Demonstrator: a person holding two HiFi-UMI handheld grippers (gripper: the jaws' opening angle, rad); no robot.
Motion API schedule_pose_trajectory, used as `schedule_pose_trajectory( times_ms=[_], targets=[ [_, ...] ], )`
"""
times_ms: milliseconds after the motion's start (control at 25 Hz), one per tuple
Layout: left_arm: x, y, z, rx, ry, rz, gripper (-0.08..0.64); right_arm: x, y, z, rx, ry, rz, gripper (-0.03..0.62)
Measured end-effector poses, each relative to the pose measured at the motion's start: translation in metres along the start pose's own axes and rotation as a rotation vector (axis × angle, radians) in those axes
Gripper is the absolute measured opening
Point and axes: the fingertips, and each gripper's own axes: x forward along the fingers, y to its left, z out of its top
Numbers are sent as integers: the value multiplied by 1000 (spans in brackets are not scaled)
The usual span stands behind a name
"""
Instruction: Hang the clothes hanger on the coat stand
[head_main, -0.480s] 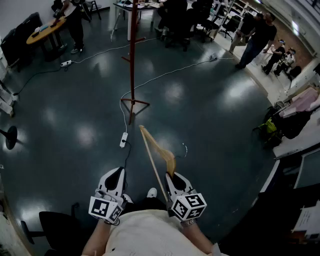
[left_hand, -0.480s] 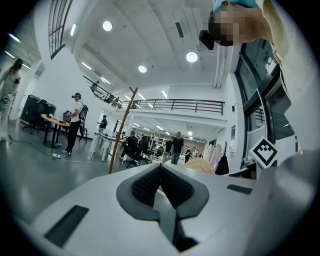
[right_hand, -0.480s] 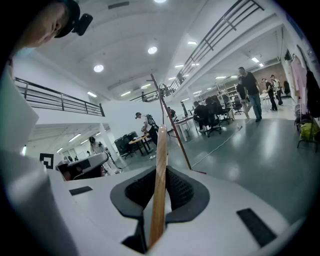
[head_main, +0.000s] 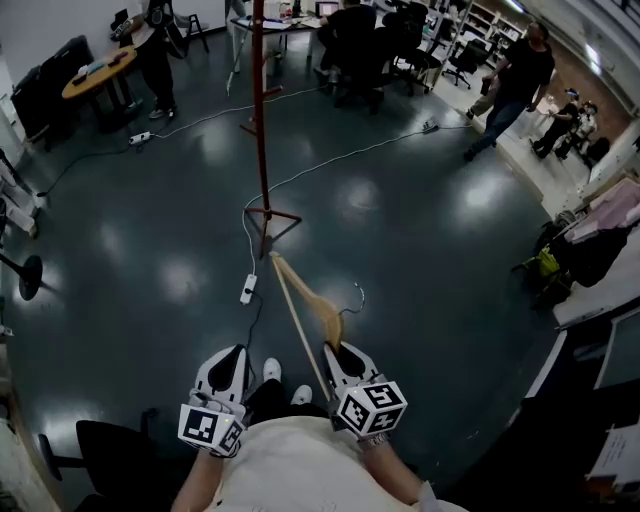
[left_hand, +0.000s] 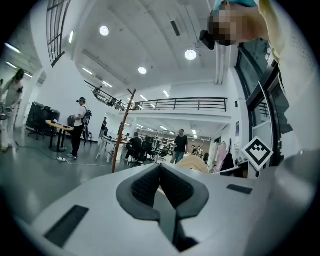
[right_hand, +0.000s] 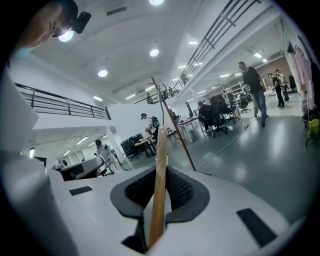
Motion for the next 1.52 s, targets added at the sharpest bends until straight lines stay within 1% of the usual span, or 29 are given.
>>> schedule_pose_trajectory(
  times_ms=[120,240,320,440,520,600,720,840,960,1120,1200,1280,1400,1520],
  targets=[
    [1,10,0,-3,-13,22,12,11,4,2,11,-1,20,69],
    [11,19,-3,-13,12,20,12,14,12,10,14,-13,36,69],
    [23,18,-3,-20,19,-14,12,17,10,11,16,-5,21,69],
    [41,14,3,0,15,-83,12,34,2,8,24,20,-9,69],
    [49,21,1,4,30,-121,12,51,3,8,34,31,-25,69],
    [53,37,-2,-10,55,-143,12,72,10,11,34,34,-32,69],
    [56,77,3,-27,73,-147,12,109,29,18,32,32,-27,69],
    [63,134,9,-40,75,-132,12,153,51,20,38,30,-29,69],
    [72,198,19,-44,65,-129,12,199,78,19,49,26,-37,69],
    [81,273,46,-40,31,-133,12,254,113,21,34,60,-72,69],
    [78,307,62,-31,23,-157,12,279,137,26,21,55,-96,69],
    [74,338,72,-20,34,-198,12,304,162,32,18,33,-121,69],
    [71,381,80,-12,60,-251,12,335,197,38,40,-3,-154,69],
    [64,414,92,-9,57,-283,12,354,225,38,56,-39,-180,69]
  ],
)
